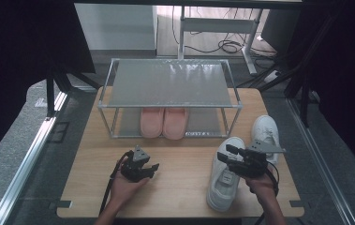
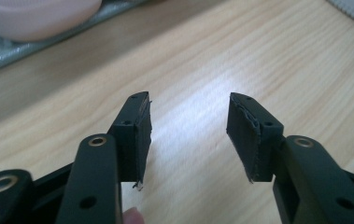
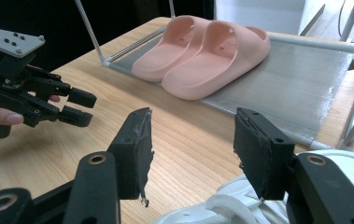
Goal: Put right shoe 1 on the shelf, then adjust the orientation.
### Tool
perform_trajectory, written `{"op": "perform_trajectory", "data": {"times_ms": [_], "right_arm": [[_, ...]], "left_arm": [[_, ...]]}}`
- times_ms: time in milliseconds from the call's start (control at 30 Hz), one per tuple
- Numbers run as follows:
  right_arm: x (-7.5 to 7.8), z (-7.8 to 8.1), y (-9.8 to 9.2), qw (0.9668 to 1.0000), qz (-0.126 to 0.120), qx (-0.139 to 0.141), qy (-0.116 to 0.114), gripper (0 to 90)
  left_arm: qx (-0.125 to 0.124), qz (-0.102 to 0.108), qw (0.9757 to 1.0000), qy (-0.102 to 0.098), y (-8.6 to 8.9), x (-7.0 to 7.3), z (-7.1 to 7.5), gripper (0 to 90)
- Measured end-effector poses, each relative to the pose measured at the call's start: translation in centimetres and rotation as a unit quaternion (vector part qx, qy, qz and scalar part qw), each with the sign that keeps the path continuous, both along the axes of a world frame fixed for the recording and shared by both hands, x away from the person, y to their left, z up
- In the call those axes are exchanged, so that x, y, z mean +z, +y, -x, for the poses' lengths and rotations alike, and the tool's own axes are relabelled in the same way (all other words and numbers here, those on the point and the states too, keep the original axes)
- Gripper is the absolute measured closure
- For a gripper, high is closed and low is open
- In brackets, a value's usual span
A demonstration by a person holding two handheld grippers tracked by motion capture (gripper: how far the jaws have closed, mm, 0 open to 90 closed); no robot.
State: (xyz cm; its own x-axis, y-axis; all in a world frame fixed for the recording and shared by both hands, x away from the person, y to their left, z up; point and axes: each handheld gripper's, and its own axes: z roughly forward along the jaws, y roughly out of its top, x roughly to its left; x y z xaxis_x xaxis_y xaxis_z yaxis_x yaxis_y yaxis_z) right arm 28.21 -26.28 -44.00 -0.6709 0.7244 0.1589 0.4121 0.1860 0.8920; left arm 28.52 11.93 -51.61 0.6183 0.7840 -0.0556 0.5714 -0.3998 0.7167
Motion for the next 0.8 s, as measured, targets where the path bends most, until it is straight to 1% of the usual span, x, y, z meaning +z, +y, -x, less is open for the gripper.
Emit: {"op": "perform_trajectory", "data": {"times_ms": [67, 133, 200, 300, 367, 433, 533, 633, 733, 800], "right_arm": [[-0.1, -0.1, 0.1, 1.0000, 0.001, 0.003, 0.003, 47.9], [-0.3, -0.1, 0.2, 1.0000, 0.001, 0.003, 0.005, 47.9], [-0.4, -0.1, 0.3, 1.0000, 0.001, 0.002, 0.009, 48.6], [-0.5, 0.0, 0.4, 0.9999, 0.004, 0.004, 0.009, 49.5], [-0.4, 0.2, 0.5, 0.9999, 0.002, 0.006, 0.011, 51.3], [-0.3, 0.3, 0.6, 0.9999, 0.000, 0.008, 0.014, 52.2], [-0.4, 0.4, 0.6, 0.9997, -0.004, 0.007, 0.023, 54.9], [-0.5, 0.5, 0.6, 0.9994, -0.003, 0.006, 0.033, 58.5], [-0.6, 0.4, 0.8, 0.9991, -0.003, 0.014, 0.039, 64.2], [-0.7, 0.3, 1.1, 0.9988, -0.001, 0.026, 0.042, 68.7]], "left_arm": [[0.003, 0.007, 1.0000, 0.000, 0.5, 0.0, 0.4, 50.1], [0.003, 0.006, 1.0000, 0.002, 1.0, 0.0, 0.8, 50.1], [0.008, 0.008, 0.9999, 0.005, 1.5, -0.1, 0.8, 50.1], [0.016, 0.013, 0.9998, 0.002, 2.1, 0.2, 0.7, 49.8], [0.018, 0.016, 0.9997, -0.001, 2.3, 0.5, 0.7, 49.3], [0.018, 0.020, 0.9996, -0.003, 2.4, 0.7, 0.6, 49.1], [0.014, 0.026, 0.9995, -0.005, 2.3, 0.9, 0.5, 49.1], [0.008, 0.026, 0.9996, -0.004, 2.1, 0.9, 0.5, 49.1], [0.004, 0.021, 0.9998, 0.000, 2.0, 0.7, 0.6, 48.9], [0.004, 0.024, 0.9997, 0.000, 2.0, 0.7, 0.7, 48.9]]}}
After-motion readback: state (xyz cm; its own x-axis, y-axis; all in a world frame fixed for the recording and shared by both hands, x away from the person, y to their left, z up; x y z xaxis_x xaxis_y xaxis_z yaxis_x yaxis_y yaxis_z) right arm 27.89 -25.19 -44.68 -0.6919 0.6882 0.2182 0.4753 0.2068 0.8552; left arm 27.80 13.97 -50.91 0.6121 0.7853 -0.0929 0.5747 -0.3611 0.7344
